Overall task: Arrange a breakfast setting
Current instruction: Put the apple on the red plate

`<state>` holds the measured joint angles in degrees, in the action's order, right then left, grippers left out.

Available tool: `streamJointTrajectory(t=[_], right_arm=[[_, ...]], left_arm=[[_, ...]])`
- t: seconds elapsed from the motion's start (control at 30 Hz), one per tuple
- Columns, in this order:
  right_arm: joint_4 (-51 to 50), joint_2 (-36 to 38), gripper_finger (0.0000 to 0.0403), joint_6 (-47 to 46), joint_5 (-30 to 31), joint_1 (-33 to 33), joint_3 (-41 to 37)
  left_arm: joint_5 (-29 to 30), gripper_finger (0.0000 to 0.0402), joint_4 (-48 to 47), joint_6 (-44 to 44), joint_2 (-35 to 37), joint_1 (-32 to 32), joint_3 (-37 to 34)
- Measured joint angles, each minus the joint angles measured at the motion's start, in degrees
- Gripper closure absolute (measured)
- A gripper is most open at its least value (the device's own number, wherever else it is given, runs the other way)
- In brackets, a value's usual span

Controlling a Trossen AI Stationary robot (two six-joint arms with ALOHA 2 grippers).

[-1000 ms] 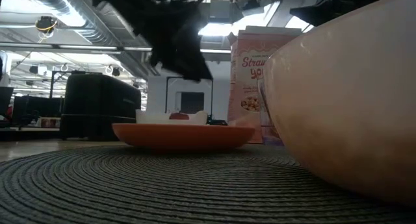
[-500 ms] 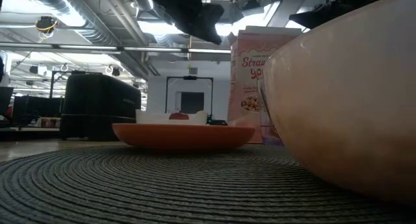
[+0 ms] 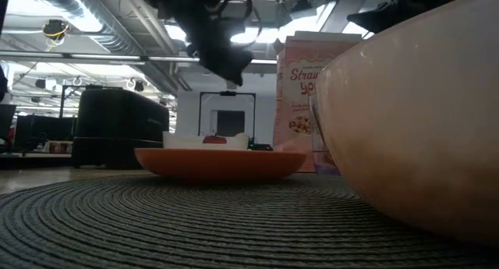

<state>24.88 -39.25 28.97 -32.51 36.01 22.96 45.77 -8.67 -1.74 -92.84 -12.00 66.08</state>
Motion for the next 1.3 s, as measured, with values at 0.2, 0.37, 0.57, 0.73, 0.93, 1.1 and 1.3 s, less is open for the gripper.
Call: streamJointTrajectory(t=[0.2, 0.37, 0.57, 0.73, 0.93, 1.1, 1.3], right_arm=[[0.6, 0.0, 0.0388, 0.0, 0.0, 0.0, 0.0], [0.6, 0.0, 0.0388, 0.0, 0.6, 0.0, 0.0], [-0.1, 0.0, 0.0388, 1.5, 2.6, 0.0, 0.0], [-1.2, 0.0, 0.0388, 1.6, 3.5, 0.0, 0.0], [1.0, 0.0, 0.0388, 1.5, 3.5, 0.0, 0.0], [2.1, 0.0, 0.0388, 1.5, 3.8, 0.0, 0.0], [3.5, 0.0, 0.0388, 2.9, 6.0, 0.0, 0.0]], left_arm=[[-10.7, 0.0112, -6.6, 4.3, -0.1, -11.2, 2.0], [-21.3, 0.0076, -13.2, 7.8, -0.1, -19.2, 5.0], [-33.0, 0.0068, -14.9, 13.9, 0.0, -22.2, 6.8], [-36.0, 0.0068, -15.4, 15.1, -0.2, -21.5, 6.8], [-38.4, 0.0068, -18.6, 14.9, -2.9, -21.6, 6.9], [-39.0, 0.0068, -19.2, 8.5, -4.3, -21.3, 6.8], [-41.0, 0.0068, -19.2, -2.2, -4.3, -22.4, 6.8]])
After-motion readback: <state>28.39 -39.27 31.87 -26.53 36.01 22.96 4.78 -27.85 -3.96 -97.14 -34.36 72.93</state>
